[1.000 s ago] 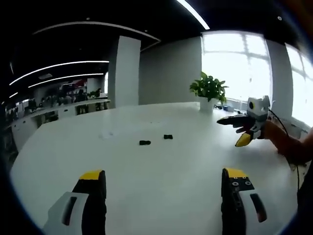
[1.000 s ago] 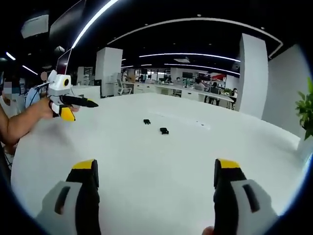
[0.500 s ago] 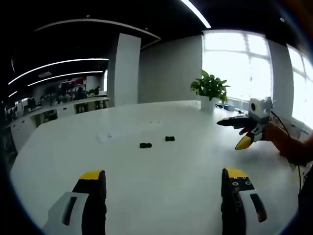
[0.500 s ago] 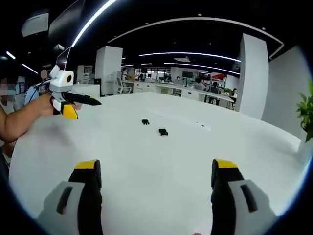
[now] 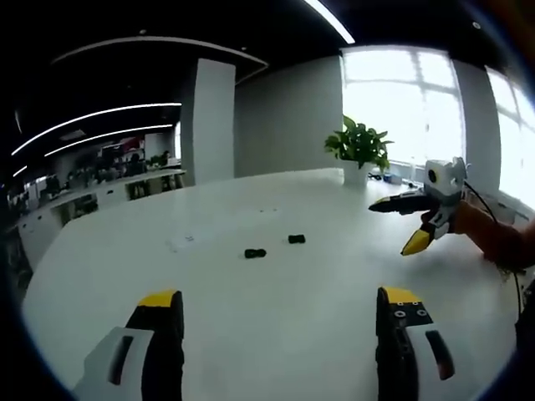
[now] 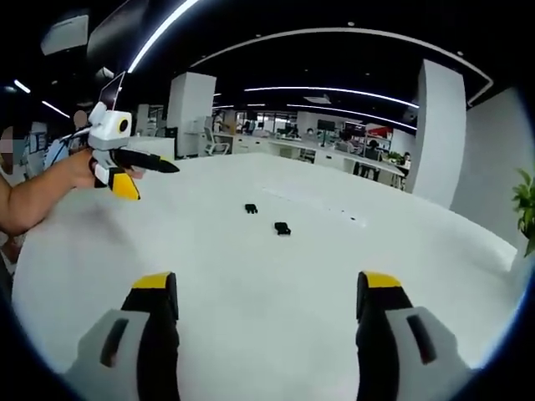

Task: Snap the two parts of the plastic buckle together until the buckle closes and remains connected.

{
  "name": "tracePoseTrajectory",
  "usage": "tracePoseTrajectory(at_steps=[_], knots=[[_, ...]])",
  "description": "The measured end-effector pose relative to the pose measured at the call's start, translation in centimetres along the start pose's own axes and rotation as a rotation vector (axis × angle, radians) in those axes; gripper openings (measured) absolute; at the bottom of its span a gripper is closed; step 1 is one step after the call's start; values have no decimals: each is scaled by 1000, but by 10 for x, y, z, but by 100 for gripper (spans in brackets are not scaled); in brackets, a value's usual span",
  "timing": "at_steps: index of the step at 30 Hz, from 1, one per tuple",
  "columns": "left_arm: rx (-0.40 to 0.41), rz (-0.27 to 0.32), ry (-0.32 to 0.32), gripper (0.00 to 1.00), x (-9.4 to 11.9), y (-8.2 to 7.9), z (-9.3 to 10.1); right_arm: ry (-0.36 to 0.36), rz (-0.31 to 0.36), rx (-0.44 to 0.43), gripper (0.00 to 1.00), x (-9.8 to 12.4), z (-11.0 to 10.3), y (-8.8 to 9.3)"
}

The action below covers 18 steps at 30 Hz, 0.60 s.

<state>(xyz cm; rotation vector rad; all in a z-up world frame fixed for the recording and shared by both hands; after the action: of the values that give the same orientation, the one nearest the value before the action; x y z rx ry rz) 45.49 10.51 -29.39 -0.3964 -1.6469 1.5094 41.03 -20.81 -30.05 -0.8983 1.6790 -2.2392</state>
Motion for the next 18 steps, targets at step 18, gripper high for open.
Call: tracePoseTrajectory(at_steps=[18], knots=[[-15, -4, 9, 95, -9, -3, -10, -10, 4, 6, 84, -8, -3, -8]])
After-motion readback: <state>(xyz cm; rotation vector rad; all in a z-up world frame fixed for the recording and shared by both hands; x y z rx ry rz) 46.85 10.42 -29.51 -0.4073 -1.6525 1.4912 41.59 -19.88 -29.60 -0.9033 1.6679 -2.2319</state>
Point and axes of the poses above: the point that each gripper's makers call its tool centre point, and the gripper's own axes: x roughly backward along the fingers, z roughly to its right, y roughly out of its underside, the point moved 8 cm from there along x, roughly backward along the fingers, and after that the axes turned 1 degree about x, right-handed, at the moved point
